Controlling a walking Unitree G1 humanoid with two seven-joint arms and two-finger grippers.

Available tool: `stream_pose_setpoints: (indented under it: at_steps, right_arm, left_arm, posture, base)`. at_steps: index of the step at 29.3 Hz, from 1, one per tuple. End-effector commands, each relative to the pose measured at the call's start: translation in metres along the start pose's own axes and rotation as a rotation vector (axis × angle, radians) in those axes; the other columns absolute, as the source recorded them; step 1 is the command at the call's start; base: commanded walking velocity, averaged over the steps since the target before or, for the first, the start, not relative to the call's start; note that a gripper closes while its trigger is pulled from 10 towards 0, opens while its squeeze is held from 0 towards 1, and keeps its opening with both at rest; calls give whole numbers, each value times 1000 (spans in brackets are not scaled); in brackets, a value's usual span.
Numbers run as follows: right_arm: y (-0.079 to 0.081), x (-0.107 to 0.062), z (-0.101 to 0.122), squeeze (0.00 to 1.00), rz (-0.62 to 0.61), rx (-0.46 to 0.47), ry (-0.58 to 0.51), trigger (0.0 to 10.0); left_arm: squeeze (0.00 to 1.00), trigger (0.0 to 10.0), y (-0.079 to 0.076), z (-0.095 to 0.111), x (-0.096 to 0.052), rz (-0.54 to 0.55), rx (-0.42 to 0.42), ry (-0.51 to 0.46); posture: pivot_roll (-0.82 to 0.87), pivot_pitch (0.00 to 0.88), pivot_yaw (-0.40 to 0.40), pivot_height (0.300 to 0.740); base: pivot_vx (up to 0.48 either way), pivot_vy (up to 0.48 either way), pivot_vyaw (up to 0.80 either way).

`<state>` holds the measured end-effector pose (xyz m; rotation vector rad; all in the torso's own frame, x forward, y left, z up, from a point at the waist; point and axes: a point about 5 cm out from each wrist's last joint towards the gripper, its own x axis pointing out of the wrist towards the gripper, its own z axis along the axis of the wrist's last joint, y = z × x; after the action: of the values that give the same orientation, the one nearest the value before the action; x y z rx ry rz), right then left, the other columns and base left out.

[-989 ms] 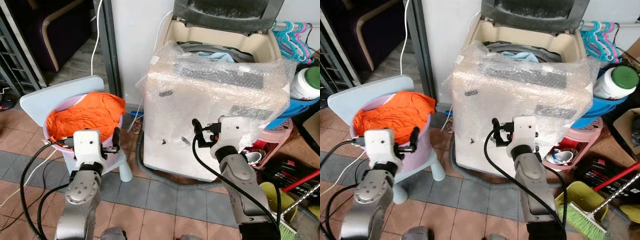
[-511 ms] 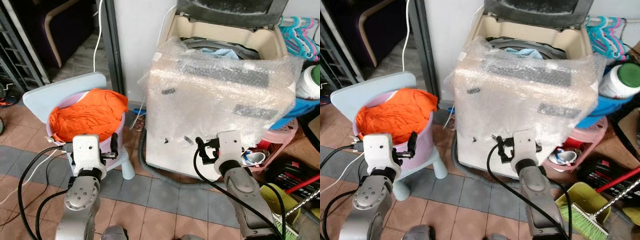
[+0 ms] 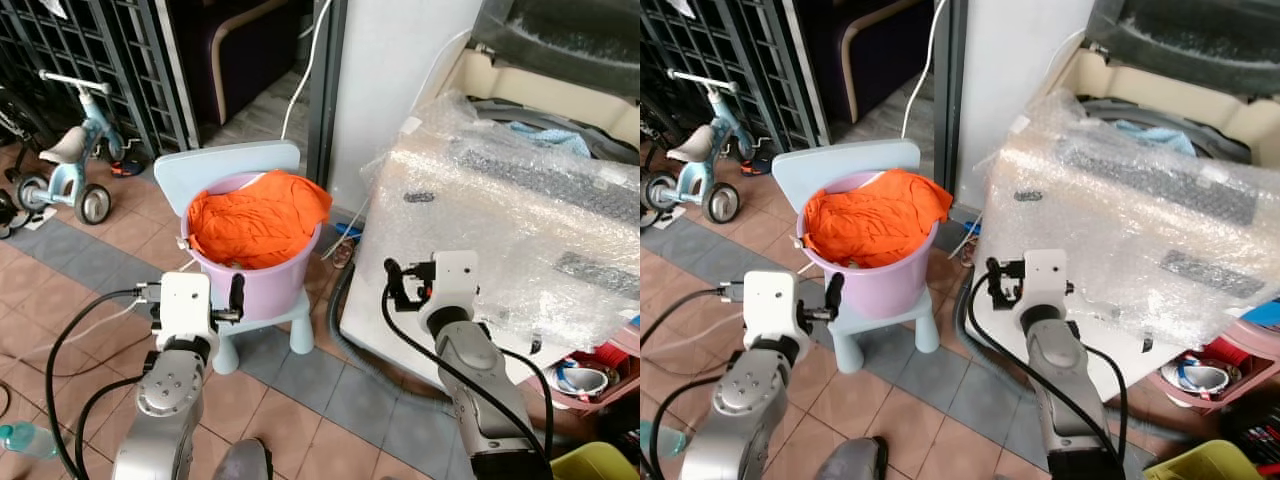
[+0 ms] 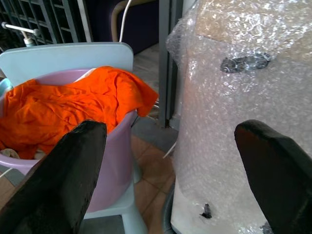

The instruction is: Clothes washing

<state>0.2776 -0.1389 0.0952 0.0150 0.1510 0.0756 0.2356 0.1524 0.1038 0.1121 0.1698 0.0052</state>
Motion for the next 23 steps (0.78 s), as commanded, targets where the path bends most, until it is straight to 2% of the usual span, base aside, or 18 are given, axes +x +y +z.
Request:
stream_pose_setpoints:
  at_steps: [1,3,11,12,14,18,21,23]
  right_arm:
    - [-5,1,0,0,-28,27,-4,10000]
    - [-2,4,4,0,-16,29,-20,10000]
    - [-4,6,4,0,-43,38,-33,10000]
    - [-7,6,2,0,-62,75,-21,10000]
    - [-9,6,-2,0,-62,62,1,10000]
    - [-9,7,-1,0,-40,-7,17,10000]
    - [-5,8,4,0,-25,-121,-1,10000]
    - [2,8,7,0,34,-132,-25,10000]
  left_arm:
    - [0,10000,-2,-2,1,-20,2,14]
    - [0,10000,1,0,7,-21,-2,19]
    - [0,10000,-8,2,10,-52,10,-2]
    - [0,10000,-8,3,11,-47,15,-12]
    - [0,10000,-7,3,11,-33,3,-15]
    - [0,10000,-4,4,11,1,-20,-21]
    - [0,10000,-1,2,9,20,-33,-22]
    - [0,10000,-2,2,10,30,-37,-23]
  posture:
    - [43,15,23,740]
    - [32,10,38,740]
    - [17,0,58,740]
    - [15,0,55,740]
    - [17,0,46,740]
    - [27,7,-44,740]
    - [20,11,-72,740]
    - [-2,14,-135,740]
  base:
    - [0,0,800]
    - [0,0,800]
    - [0,0,784]
    - [0,0,0]
    - [0,0,0]
    - [0,0,0]
    - [0,0,0]
    - [0,0,0]
